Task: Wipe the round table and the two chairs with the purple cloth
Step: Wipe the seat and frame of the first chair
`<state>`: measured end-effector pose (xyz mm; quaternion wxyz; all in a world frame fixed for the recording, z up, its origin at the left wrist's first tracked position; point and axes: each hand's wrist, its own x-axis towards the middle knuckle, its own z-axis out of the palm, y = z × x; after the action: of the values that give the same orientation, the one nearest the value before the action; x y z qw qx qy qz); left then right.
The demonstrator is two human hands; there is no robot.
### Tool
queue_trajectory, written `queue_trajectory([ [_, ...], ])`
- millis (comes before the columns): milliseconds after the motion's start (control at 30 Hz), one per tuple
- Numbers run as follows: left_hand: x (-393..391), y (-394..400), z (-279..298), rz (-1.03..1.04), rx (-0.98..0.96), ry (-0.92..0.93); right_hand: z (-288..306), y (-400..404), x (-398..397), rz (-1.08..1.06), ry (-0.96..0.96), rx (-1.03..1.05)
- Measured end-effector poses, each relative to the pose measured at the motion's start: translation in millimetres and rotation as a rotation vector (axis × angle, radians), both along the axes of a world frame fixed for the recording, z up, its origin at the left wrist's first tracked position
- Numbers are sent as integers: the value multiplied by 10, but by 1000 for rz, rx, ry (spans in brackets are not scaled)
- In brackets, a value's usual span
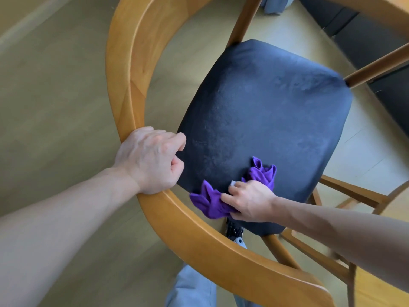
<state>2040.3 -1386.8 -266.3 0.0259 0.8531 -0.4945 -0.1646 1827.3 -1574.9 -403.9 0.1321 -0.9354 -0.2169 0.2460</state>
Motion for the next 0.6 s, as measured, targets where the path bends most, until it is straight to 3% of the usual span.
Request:
queue_trajectory([
  [100, -2, -3, -7, 7, -5, -10, 19, -255, -90, 69, 46, -49],
  [167, -9, -8, -4, 10, 0, -11, 0, -269, 163, -69, -6, -23],
  [233, -11, -12, 2, 10, 7, -12, -54, -247, 586, -395, -61, 7],
  [367, 1, -7, -12, 2, 18, -20, -155, -316, 1369, -1258, -179, 118],
  [433, 5, -3, -22, -6, 16, -24, -179, -201, 1504, -1434, -183, 169],
  [500, 8, -1, -20, -13, 26, -23, -172, 25, 1420, -1229, -206, 131],
  [600, -13, -11, 5, -6, 49, -21, -122, 300, 945, -602, -76, 153],
])
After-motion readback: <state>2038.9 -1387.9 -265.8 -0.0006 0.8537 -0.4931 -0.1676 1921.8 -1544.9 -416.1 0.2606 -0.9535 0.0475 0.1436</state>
